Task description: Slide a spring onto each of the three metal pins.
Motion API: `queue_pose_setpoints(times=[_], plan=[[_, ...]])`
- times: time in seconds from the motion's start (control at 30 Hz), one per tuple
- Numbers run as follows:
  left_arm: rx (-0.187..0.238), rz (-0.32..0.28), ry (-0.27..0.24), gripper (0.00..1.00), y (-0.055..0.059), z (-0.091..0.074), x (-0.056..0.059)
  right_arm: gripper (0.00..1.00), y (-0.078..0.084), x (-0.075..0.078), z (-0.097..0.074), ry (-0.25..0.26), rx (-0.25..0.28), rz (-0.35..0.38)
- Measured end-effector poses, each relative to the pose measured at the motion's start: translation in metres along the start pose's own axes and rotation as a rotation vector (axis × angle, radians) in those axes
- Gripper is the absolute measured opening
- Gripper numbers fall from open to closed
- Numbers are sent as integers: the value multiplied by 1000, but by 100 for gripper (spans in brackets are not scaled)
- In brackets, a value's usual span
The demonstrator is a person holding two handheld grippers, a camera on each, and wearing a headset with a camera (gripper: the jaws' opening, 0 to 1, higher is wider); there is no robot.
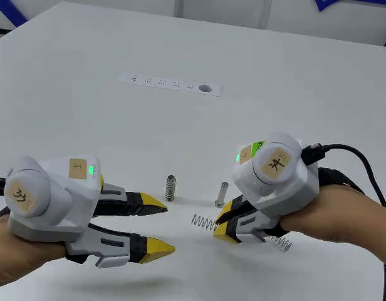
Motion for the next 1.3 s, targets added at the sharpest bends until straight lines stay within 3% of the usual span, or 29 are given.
queue_pose_setpoints(times=[0.3,0.53,0.93,1.3], plan=[[7,23,20,34,-2,3,2,11,-20,-16,-8,-46,36,-88],[21,39,32,27,-5,3,5,11,-27,-19,-9,-64,48,-134],[14,57,57,13,-6,4,9,11,-29,-24,-9,-89,69,-189],[9,66,76,10,-7,4,10,12,-27,-26,-9,-107,80,-214]])
Point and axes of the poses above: the centre of the closed fingertips' face, and the gripper's own axes: z roughly forward along the fingers, x roughly to its right, y roughly out of its underside, the point moved 8 cm from there along -z, roughly backward along the fingers, and after that the axes turned 7 degrees about y, right-handed, at the moved point
